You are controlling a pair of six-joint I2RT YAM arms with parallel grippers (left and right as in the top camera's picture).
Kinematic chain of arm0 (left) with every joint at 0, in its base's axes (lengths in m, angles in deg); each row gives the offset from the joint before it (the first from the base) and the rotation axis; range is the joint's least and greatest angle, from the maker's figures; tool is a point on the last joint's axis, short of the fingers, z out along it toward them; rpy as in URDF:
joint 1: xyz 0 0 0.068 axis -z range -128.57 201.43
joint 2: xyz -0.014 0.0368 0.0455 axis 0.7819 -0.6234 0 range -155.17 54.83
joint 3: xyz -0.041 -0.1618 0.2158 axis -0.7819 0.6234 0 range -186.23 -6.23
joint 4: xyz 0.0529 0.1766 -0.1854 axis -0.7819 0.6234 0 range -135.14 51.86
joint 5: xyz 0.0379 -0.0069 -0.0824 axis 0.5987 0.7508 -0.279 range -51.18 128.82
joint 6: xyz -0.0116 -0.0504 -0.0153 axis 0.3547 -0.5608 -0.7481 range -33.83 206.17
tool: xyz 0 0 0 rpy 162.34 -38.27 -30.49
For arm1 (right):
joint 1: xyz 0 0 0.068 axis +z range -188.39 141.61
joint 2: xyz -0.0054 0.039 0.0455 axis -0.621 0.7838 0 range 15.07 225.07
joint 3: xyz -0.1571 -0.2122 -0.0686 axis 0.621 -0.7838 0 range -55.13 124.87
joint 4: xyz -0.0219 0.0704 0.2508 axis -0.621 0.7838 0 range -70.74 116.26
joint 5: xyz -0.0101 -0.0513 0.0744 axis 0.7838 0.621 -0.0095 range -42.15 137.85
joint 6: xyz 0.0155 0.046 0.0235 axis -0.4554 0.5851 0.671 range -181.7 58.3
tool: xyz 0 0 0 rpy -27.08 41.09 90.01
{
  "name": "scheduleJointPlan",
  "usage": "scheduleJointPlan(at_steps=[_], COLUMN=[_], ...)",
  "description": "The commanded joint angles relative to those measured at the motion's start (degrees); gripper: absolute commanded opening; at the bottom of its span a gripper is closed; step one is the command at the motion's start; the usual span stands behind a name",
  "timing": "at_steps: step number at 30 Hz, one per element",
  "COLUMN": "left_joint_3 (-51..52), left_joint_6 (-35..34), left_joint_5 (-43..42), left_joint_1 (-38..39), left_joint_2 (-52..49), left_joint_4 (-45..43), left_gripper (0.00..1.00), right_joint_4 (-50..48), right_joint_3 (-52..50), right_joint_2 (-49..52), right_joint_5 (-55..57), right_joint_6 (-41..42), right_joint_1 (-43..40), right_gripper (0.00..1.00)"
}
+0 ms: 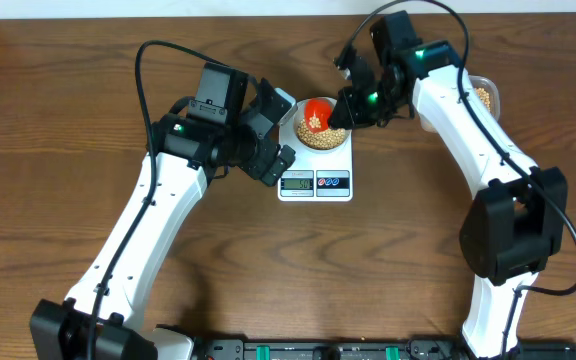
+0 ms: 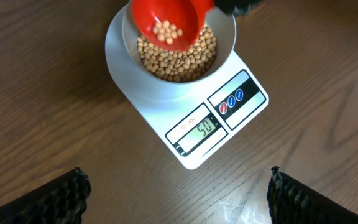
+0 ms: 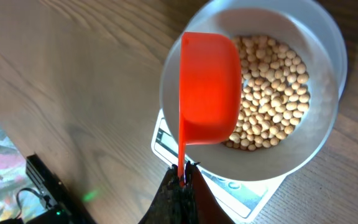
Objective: Scoop item into bowl and weigh 50g on scale
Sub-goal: 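Carry the red scoop with the right gripper back to the tub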
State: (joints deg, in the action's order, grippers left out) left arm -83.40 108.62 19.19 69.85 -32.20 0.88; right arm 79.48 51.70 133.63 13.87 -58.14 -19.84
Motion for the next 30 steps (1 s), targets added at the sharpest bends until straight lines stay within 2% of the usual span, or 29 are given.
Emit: scheduleJointPlan(at_steps=[1, 7, 16, 26, 30], left_joint_3=[0.5, 0.5, 0.5, 0.5, 0.5], left_joint_6=[-0.3, -0.3, -0.3, -0.3, -0.3], left_joint_5=[-0.9, -0.9, -0.9, -0.9, -0.9], left_joint_1=[-0.1, -0.1, -0.1, -0.1, -0.1], left_joint_2=[-0.7, -0.7, -0.7, -0.7, -0.7], left_joint_4=[-0.1, -0.1, -0.1, -0.1, -0.1], left_gripper=[0.93, 0.93, 0.93, 0.93, 0.93], right_joint_4=[1.6, 5.2, 5.8, 7.5, 11.7], right_joint_3=[4.5, 10.3, 13.6, 13.6, 13.6], right_joint_2=[-0.2, -0.2, -0.2, -0.2, -0.2], right_joint_5=[-1.4, -2.6, -13.6, -11.0, -9.4], right_joint_6=[0.2, 0.2, 2.2, 2.6, 0.5], right_joint_1=[-1.3, -3.1, -10.9, -21.6, -26.2], right_gripper=[0.01, 0.01, 0.01, 0.01, 0.01])
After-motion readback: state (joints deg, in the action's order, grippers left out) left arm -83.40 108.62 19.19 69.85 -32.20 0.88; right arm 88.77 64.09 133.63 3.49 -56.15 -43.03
